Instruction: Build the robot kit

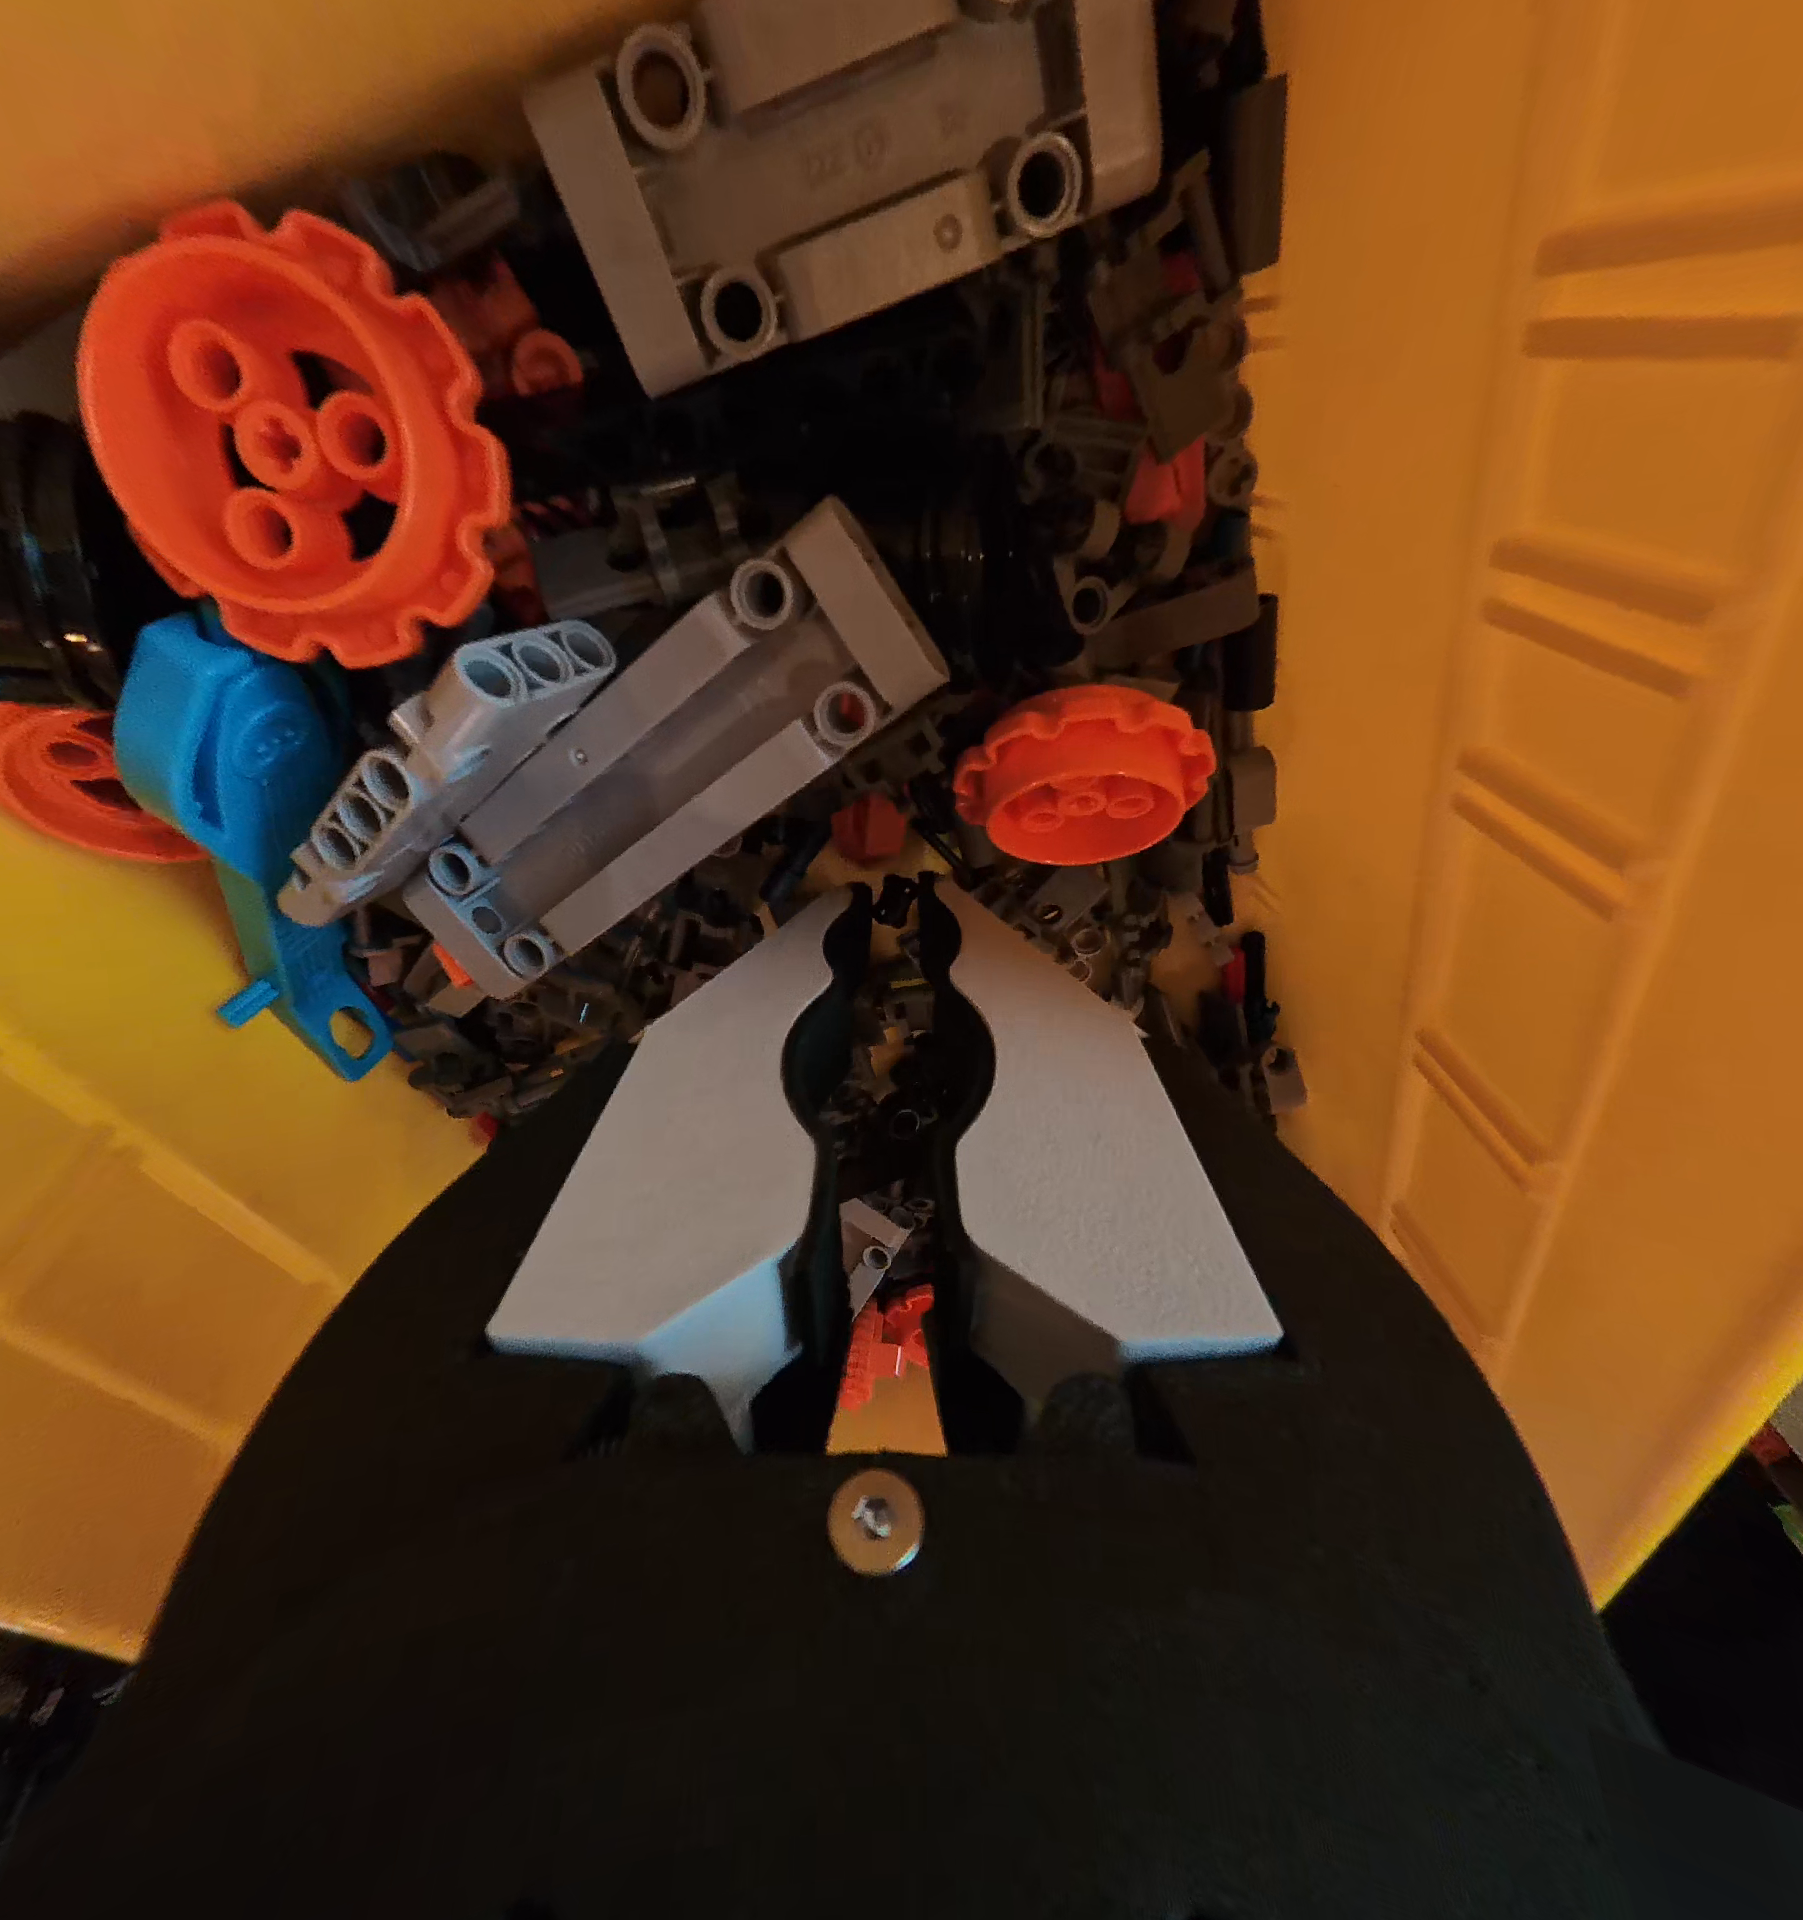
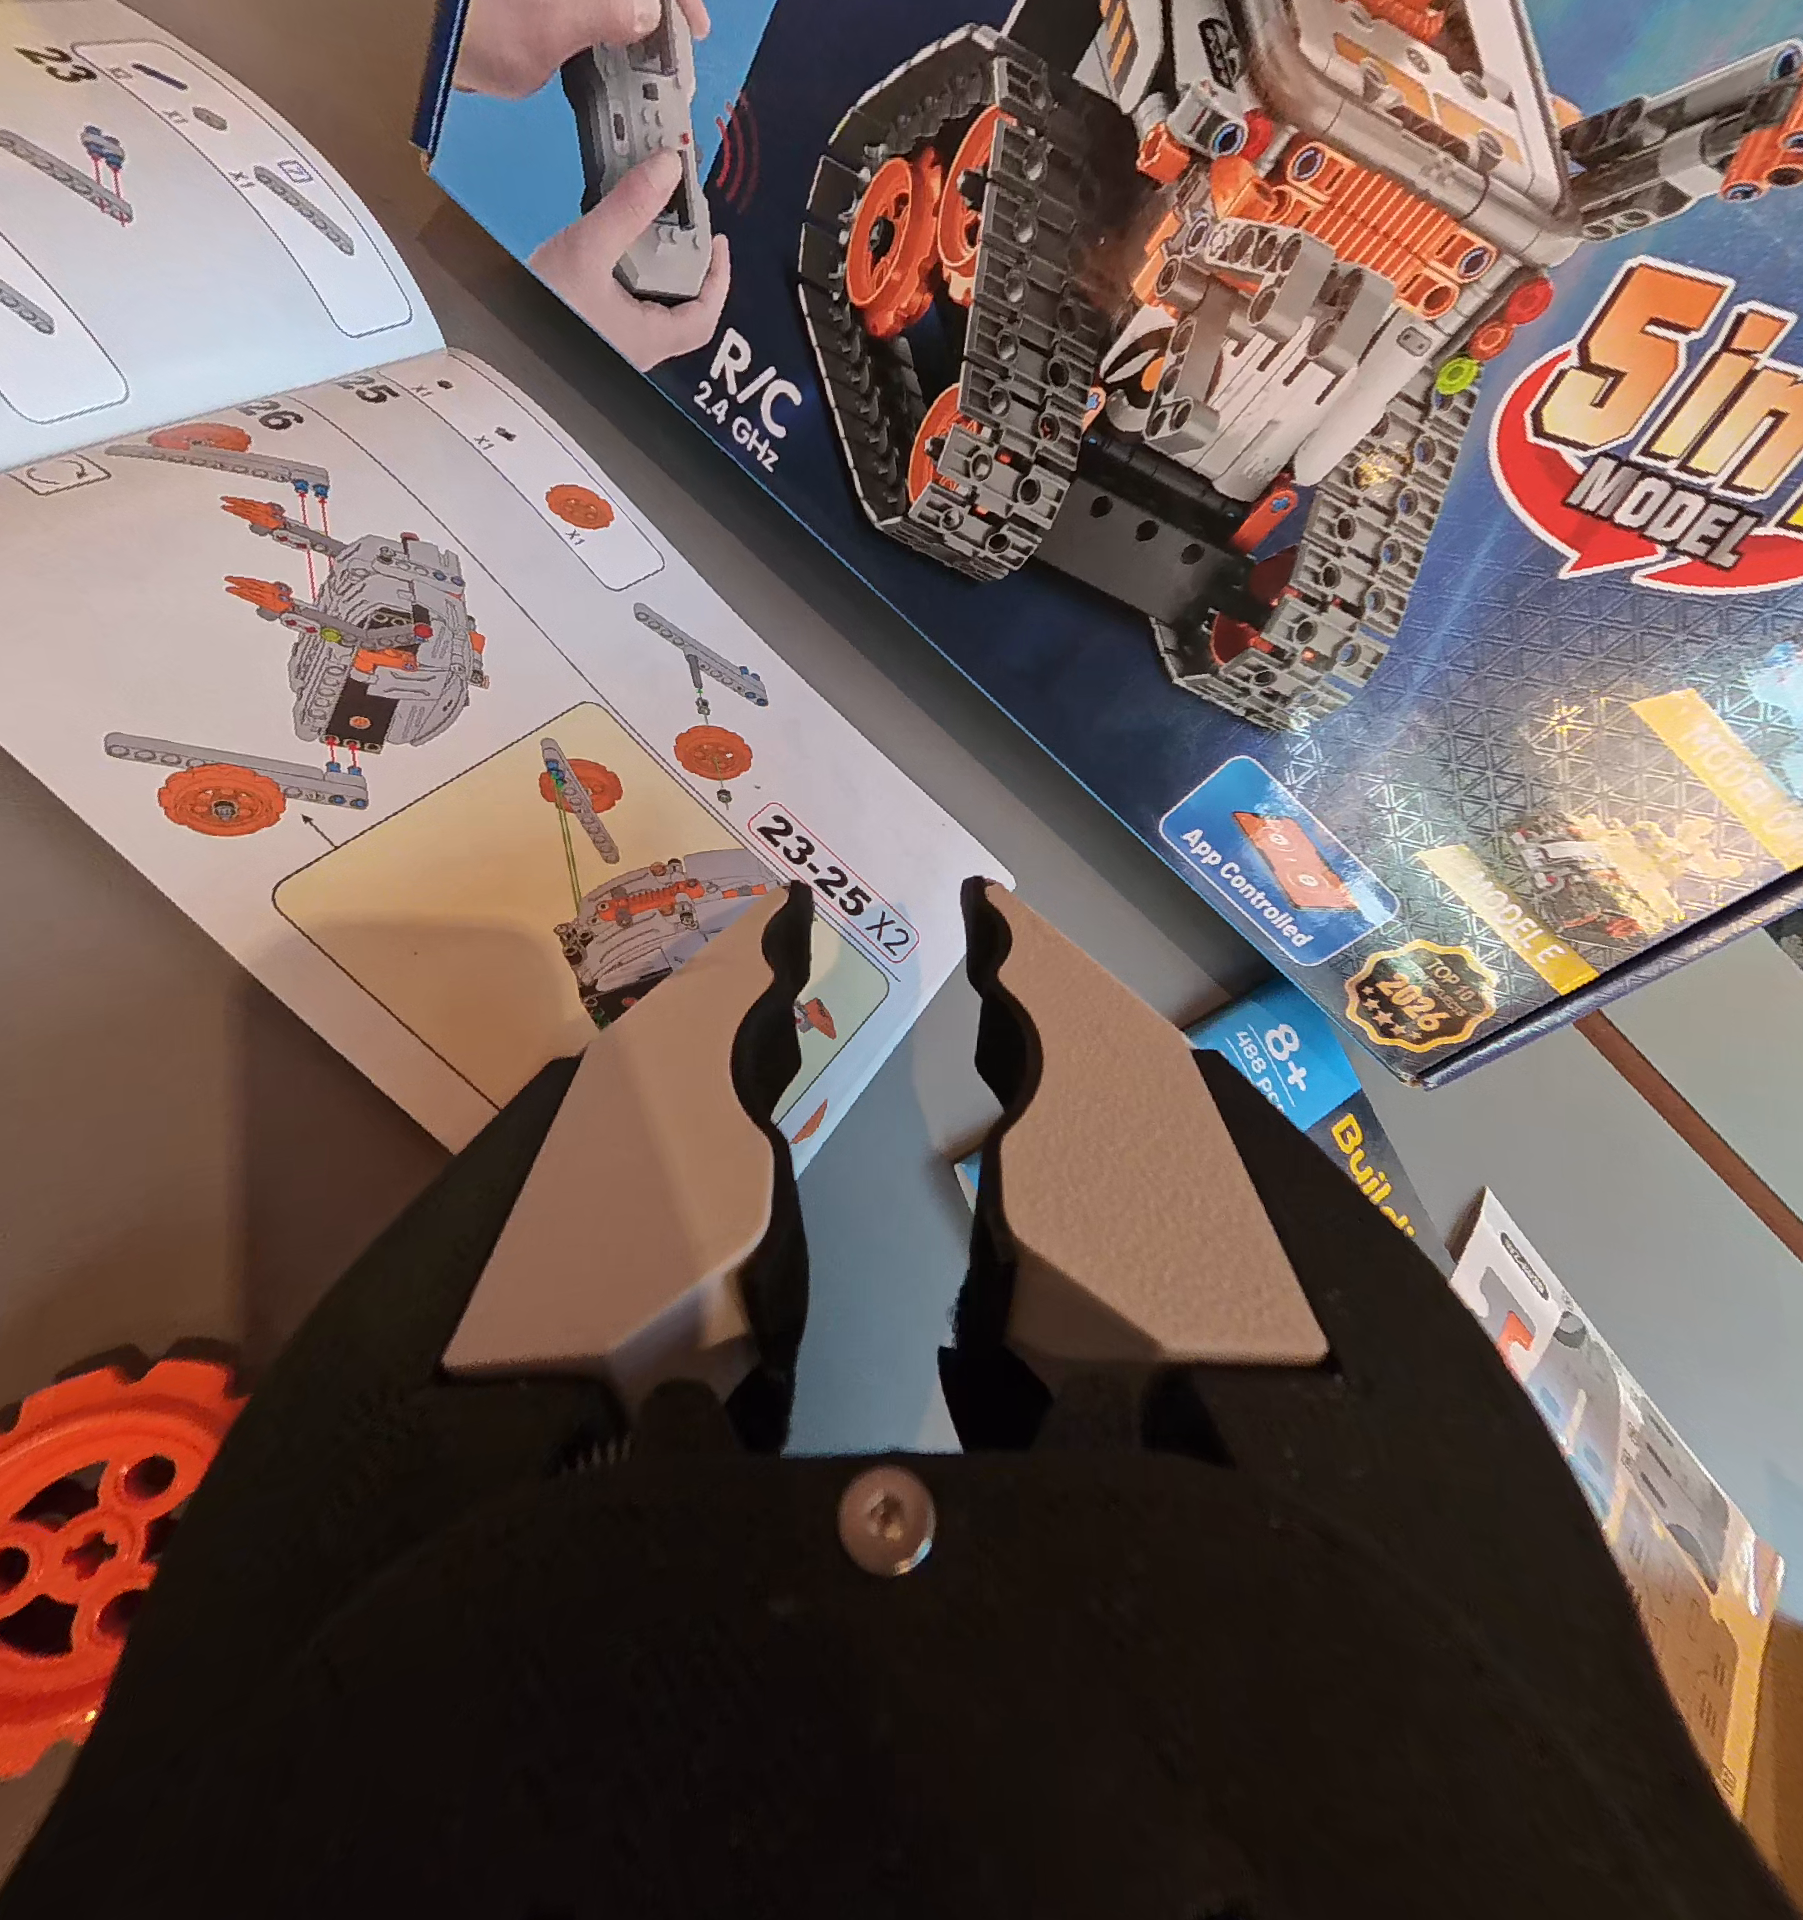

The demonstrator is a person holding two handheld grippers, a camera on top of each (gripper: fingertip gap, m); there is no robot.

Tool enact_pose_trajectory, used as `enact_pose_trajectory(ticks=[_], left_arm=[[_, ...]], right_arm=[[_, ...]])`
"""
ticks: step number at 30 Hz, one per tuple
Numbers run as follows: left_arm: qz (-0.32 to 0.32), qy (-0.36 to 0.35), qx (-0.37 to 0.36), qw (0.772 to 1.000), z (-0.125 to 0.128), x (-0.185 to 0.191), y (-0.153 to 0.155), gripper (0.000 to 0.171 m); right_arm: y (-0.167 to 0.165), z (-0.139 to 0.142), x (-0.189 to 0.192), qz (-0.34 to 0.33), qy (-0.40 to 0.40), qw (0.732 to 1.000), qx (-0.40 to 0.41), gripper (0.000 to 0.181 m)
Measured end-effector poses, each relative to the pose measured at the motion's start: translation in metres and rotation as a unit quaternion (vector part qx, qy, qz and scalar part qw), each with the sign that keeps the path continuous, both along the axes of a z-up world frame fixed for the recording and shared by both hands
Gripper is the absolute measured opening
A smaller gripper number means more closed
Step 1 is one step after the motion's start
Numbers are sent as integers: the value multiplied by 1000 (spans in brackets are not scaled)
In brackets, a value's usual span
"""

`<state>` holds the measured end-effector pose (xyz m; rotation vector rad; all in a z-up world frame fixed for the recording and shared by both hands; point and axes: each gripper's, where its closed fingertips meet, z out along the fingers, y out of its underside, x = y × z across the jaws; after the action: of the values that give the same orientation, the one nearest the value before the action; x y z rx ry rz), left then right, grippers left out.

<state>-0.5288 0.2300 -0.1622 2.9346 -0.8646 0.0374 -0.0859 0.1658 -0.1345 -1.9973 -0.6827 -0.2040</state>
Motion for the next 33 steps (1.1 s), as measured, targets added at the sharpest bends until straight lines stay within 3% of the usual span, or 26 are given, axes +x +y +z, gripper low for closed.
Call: enact_pose_trajectory(ticks=[7, 17, 26, 29, 33], left_arm=[[-8, -20, 29, 999, 23, 5, -5, 7], [-76, -88, 150, 982, 100, 40, -34, 6], [-229, -221, 186, 929, 157, 122, -160, 6], [-286, -237, 160, 914, 148, 164, -207, 7], [-347, -276, 90, 892, 111, 224, -274, 6]], right_arm=[[0, 1, -2, 3, 0, 1000, 2, 29], [-2, 11, -9, 19, -23, 999, 16, 29], [-4, 8, -16, 41, -26, 999, 5, 29], [-3, 4, -15, 42, -9, 999, -7, 29], [-3, 8, -12, 40, 18, 999, -5, 29]])
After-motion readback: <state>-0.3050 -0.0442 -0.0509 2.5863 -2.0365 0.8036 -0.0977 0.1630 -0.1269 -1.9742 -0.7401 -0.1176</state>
